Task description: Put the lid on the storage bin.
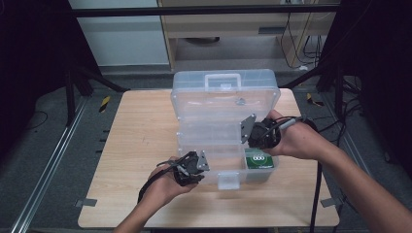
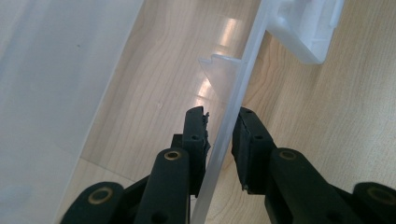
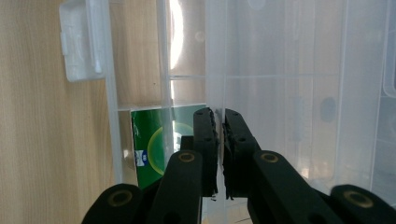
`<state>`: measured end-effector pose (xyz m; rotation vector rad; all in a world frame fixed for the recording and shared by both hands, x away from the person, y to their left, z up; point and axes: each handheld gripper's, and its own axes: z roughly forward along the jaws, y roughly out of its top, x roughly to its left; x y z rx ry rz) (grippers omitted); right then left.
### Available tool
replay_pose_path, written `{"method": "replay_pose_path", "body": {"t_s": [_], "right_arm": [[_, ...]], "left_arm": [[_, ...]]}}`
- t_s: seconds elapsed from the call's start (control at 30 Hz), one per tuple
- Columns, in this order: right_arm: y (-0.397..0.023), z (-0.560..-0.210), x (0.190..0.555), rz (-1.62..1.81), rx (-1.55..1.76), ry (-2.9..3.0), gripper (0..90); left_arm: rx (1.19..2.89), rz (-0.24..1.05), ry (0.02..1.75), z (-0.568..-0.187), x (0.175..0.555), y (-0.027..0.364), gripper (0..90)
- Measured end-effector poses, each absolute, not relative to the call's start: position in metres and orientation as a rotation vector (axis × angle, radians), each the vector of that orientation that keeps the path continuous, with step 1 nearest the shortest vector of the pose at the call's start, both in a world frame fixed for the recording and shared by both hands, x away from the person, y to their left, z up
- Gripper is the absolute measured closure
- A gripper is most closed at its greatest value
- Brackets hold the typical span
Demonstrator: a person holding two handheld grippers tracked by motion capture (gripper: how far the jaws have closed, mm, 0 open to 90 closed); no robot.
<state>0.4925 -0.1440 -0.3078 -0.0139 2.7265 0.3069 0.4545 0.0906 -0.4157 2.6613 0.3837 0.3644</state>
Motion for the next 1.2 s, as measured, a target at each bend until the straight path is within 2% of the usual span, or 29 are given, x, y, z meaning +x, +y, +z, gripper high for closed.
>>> {"method": "replay_pose_path", "body": {"t_s": [0.3,0.33,0.5,0.57,0.67,0.83,0.97,1.2], "right_arm": [[-0.145,-0.31,0.49,0.312,-0.017,2.735,85.0],[-0.145,-0.31,0.49,0.316,-0.017,2.734,84.9],[-0.145,-0.31,0.491,0.321,-0.018,2.735,84.9],[-0.146,-0.31,0.491,0.32,-0.018,2.735,84.9],[-0.146,-0.309,0.491,0.323,-0.018,2.734,84.7],[-0.146,-0.309,0.491,0.323,-0.023,2.734,84.6],[-0.146,-0.31,0.491,0.325,-0.026,2.731,84.4],[-0.146,-0.31,0.49,0.319,-0.029,2.729,84.2]], "left_arm": [[2.646,0.364,0.423,-0.417,0.452,0.09,75.0],[2.669,0.378,0.365,-0.415,0.455,0.09,74.9],[2.665,0.382,0.367,-0.416,0.454,0.09,74.5],[2.655,0.385,0.362,-0.416,0.454,0.091,71.3],[2.595,0.4,0.376,-0.412,0.449,0.093,60.6],[2.509,0.397,0.382,-0.391,0.436,0.101,56.4],[2.489,0.371,0.359,-0.372,0.43,0.107,57.1],[2.452,0.328,0.377,-0.334,0.435,0.128,66.8]]}}
